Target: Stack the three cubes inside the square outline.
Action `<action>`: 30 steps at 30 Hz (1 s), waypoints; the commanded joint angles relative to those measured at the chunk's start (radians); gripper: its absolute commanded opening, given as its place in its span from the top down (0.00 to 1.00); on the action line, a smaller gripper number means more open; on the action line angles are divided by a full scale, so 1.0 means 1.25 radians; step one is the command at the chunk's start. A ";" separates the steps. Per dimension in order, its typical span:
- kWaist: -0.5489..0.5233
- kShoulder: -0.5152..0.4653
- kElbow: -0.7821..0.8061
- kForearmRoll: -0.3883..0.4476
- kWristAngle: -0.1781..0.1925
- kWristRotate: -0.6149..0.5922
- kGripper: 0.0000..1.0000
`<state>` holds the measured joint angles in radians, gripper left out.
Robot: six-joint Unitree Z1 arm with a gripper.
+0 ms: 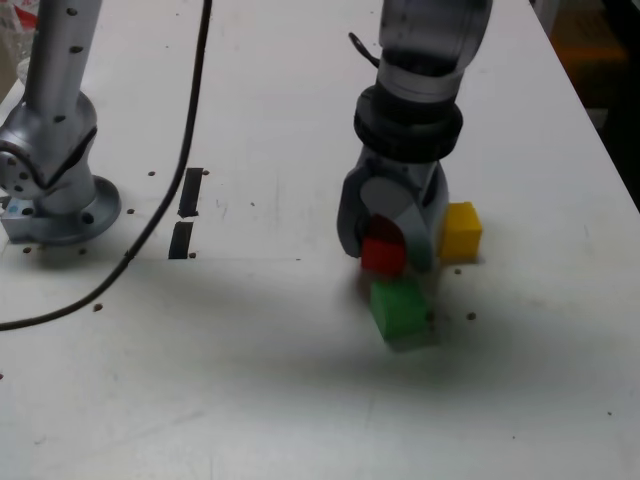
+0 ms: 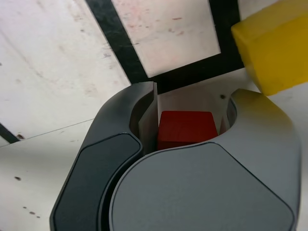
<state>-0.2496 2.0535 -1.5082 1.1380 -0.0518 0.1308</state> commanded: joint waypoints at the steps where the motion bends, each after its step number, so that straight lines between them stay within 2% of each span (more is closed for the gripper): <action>1: -0.003 -0.006 -0.008 0.006 0.000 -0.002 0.98; 5: 0.009 -0.033 0.004 0.029 0.023 -0.006 0.98; 9: 0.062 -0.110 0.039 0.084 0.081 -0.021 0.98; 14: 0.098 -0.153 0.050 0.106 0.104 -0.024 0.97; 17: 0.104 -0.157 0.054 0.099 0.103 -0.029 0.97; 23: 0.106 -0.126 0.065 0.016 0.055 -0.100 0.98; 30: 0.106 -0.088 0.057 -0.043 0.021 -0.131 0.98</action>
<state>-0.1164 1.9314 -1.4327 1.1000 -0.0183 -0.0258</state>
